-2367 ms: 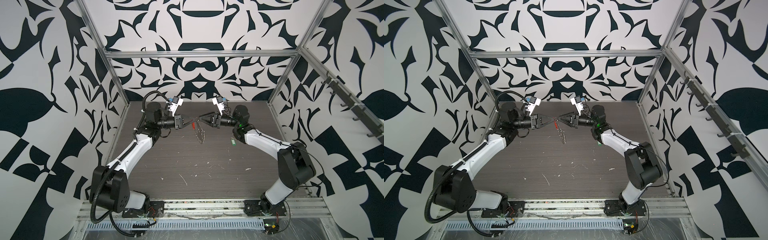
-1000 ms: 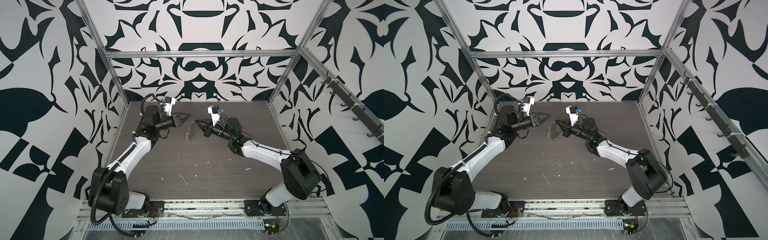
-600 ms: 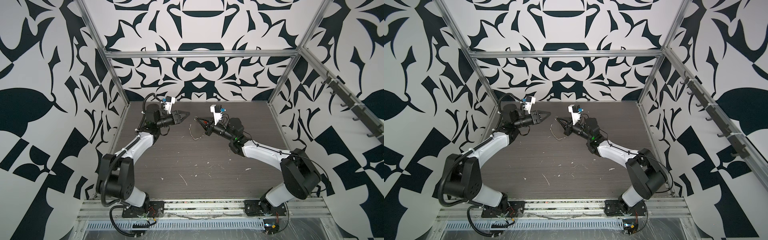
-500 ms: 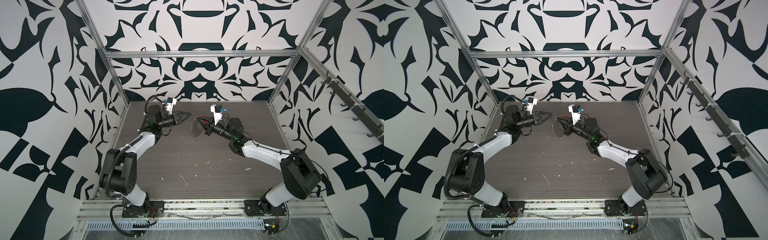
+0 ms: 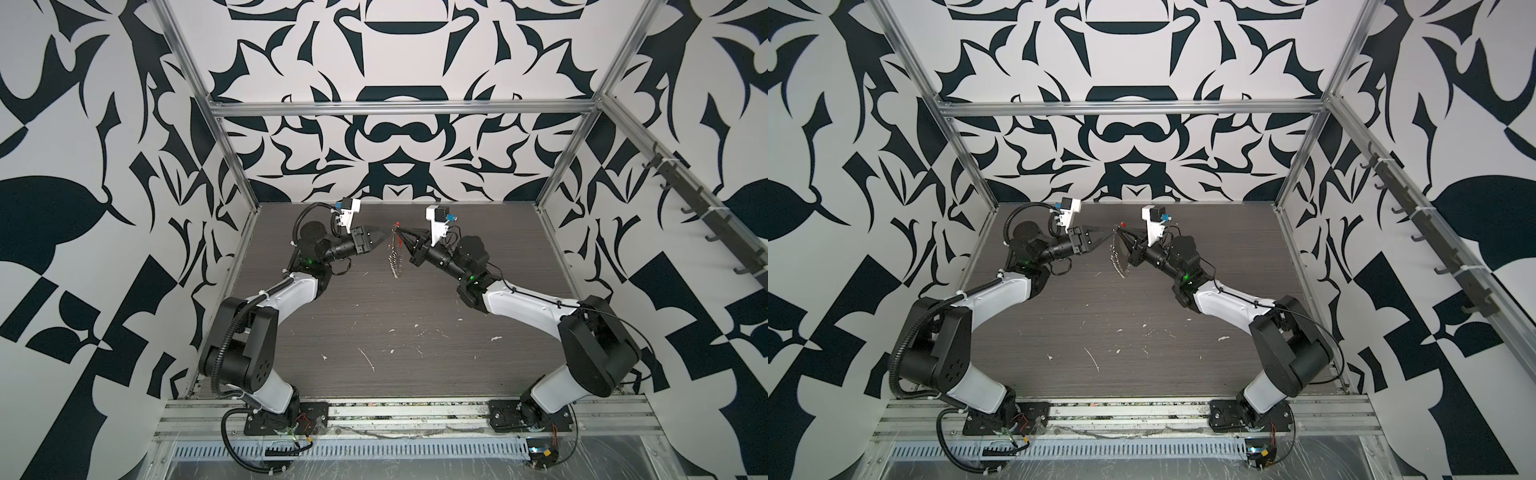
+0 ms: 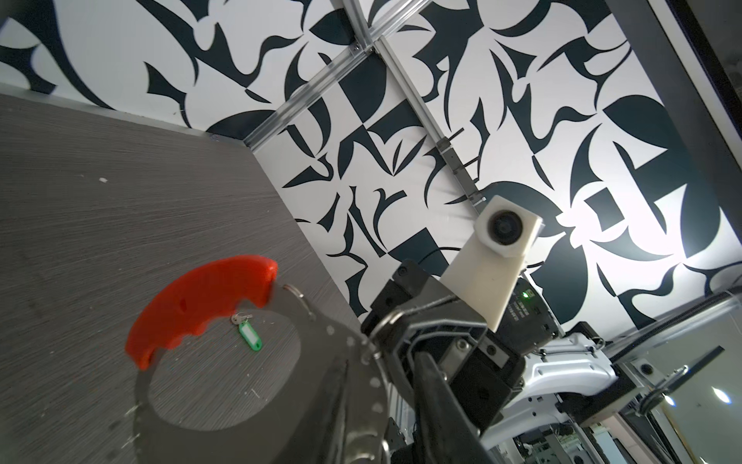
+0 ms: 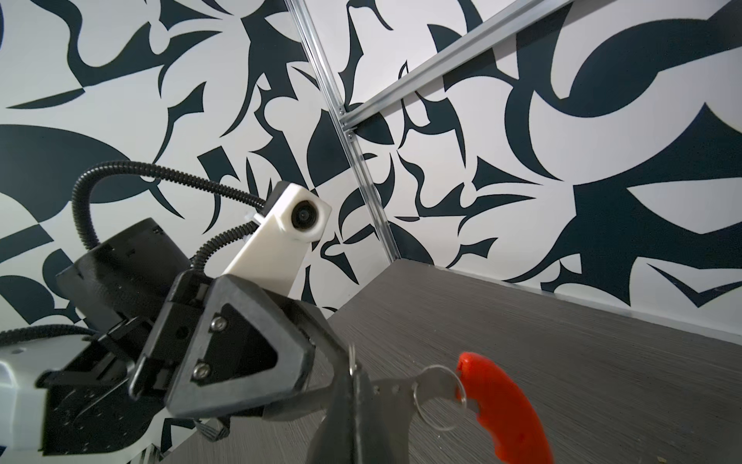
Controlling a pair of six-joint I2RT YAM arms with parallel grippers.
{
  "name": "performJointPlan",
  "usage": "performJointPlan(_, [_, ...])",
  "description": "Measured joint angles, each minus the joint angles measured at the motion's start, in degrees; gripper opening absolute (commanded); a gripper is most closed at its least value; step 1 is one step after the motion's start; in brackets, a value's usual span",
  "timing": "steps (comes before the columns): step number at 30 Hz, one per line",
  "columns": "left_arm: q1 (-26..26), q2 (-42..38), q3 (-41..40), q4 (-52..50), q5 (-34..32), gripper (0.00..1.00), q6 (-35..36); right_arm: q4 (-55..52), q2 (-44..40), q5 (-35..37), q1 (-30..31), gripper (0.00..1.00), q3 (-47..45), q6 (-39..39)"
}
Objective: Attach keys to a key ring
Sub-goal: Pass the keyring.
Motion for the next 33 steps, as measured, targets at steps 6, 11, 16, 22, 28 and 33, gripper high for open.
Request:
performJointPlan(6, [1.2,0.2,-0.1,1.9,0.5,0.28,-1.7,0.9,0.0,0.3,-0.3,0.00,-0.2,0.3])
performJointPlan(11, [6.8,-4.1,-1.2,-2.0,0.8,0.28,-0.5,0.6,-1.0,-0.9,-1.2,0.00,-1.4,0.5])
performJointPlan(16, [7.8,-6.4,1.4,-8.2,1.9,0.28,3.9,1.3,-1.1,-3.0,-1.7,0.00,-1.4,2.3])
performJointPlan(22, [5.4,-3.1,3.0,-5.4,4.3,0.28,3.1,4.7,-0.7,-4.4,-1.8,0.00,-1.4,5.5])
performJointPlan(28, [2.0,1.0,4.2,-2.6,5.0,0.25,1.2,7.1,1.2,-5.0,-1.8,0.00,-0.5,8.2])
performJointPlan(33, [1.4,3.0,5.3,1.4,5.2,0.22,-1.5,9.0,2.2,-5.1,-1.9,0.00,0.0,9.9])
